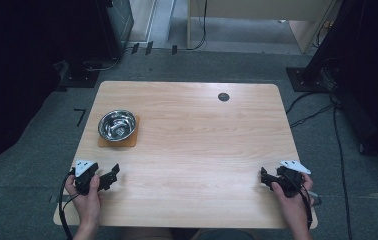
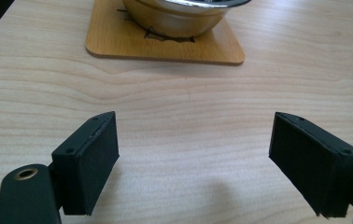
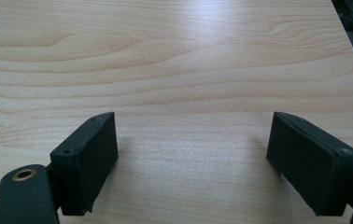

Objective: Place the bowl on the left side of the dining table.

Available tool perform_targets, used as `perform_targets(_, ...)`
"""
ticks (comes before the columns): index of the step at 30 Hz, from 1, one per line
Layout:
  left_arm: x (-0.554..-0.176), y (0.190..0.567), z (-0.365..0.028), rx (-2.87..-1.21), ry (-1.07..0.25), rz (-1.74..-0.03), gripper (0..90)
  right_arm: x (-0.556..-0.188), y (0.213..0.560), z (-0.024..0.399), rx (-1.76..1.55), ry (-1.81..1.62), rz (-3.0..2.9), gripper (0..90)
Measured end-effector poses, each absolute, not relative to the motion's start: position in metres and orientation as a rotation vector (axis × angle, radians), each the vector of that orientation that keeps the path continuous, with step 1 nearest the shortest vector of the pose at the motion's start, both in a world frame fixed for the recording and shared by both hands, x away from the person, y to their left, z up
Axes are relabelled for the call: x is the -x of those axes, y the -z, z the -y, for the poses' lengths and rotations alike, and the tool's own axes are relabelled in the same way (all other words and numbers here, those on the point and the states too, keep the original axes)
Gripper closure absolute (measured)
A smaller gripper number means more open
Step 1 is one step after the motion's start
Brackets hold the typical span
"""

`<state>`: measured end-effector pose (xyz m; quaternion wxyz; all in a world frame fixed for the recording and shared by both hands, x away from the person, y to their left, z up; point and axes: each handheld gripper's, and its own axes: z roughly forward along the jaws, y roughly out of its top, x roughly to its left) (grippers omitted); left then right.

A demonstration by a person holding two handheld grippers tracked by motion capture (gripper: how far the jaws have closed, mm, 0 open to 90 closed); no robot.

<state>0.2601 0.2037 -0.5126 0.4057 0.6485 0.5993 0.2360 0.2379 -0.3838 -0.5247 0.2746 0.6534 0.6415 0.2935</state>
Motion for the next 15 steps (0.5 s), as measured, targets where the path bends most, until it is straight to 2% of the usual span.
perform_targets(15,-0.241,0.514,-0.223,-1.694,-0.672,-1.529,15.9,-0.238,0.525,0.384,-1.757,-0.789,-1.724,15.9)
